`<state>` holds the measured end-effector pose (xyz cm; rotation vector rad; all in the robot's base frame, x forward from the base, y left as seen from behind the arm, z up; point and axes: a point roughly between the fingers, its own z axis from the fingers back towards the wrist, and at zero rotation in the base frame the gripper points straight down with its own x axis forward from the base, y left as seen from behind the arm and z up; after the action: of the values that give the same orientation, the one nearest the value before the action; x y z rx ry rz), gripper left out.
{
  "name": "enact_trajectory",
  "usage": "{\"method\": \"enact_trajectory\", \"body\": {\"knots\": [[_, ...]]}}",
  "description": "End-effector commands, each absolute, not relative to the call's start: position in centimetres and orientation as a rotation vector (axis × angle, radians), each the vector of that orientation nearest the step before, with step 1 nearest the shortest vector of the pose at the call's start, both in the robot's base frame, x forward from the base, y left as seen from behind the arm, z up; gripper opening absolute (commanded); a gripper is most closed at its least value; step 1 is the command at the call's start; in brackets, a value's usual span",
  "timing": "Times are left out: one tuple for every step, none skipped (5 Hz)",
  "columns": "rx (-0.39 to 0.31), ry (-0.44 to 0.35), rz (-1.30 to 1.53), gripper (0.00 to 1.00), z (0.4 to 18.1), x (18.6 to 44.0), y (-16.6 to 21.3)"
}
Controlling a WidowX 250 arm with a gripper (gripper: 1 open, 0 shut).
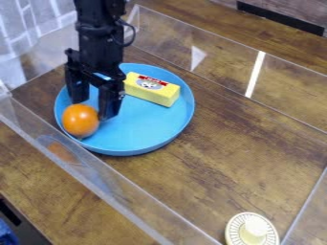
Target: Remove the orange ball from inside the blue tray and put it on the table
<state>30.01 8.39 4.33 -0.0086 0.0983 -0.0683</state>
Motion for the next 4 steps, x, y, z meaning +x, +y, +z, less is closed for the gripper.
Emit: {"method": "enact_trajectory", "body": {"knots": [[0.01, 0.02, -0.062, 1.0, 6.4, 30.0, 9.4], [0.007, 0.016, -0.064, 1.0, 6.0, 29.7, 9.8], [-0.006, 0.015, -0.06, 1.0, 5.6, 29.6, 10.0], [-0.028, 0.011, -0.05, 1.0, 5.4, 29.5, 10.2]]}}
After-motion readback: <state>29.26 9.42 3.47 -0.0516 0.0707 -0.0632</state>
